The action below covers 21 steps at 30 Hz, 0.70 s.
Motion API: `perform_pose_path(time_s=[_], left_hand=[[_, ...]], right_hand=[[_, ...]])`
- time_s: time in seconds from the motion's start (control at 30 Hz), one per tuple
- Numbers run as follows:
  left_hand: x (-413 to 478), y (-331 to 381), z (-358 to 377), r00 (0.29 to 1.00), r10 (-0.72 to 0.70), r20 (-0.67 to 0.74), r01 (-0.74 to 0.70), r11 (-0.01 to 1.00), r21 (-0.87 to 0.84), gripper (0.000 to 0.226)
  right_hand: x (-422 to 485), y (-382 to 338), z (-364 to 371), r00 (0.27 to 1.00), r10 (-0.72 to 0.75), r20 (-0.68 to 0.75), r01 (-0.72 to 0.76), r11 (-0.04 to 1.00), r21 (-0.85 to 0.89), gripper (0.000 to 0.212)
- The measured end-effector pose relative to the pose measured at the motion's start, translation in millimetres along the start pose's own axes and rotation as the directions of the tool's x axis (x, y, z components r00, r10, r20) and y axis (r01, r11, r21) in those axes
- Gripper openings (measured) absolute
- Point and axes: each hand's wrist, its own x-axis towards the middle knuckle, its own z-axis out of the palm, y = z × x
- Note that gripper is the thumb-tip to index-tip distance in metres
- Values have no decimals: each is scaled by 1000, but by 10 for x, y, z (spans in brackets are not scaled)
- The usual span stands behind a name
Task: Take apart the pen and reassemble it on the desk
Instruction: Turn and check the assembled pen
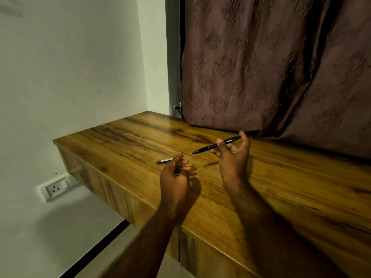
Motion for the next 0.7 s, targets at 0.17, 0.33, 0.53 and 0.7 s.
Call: perform_pose_path(time_s=[0.17, 0.33, 0.53, 0.7], left_hand=[[-36, 20, -16, 999, 23, -40, -23, 1000, -15, 40], [-31, 8, -25, 999, 29, -37, -28, 999, 16, 41], [12, -22, -38, 1000, 0, -22, 1, 1000, 24, 41], [4, -28, -41, 1000, 15, -10, -14, 998, 57, 42]], right_hand=[[-7, 6, -19, 1000, -9, 6, 9, 1000, -5, 63], [-23, 7, -6, 1000, -2, 27, 2, 1000, -1, 72], [-14, -7, -21, 1000, -7, -26, 7, 1000, 12, 61], [-16, -17, -25, 999, -27, -19, 27, 1000, 2, 67]])
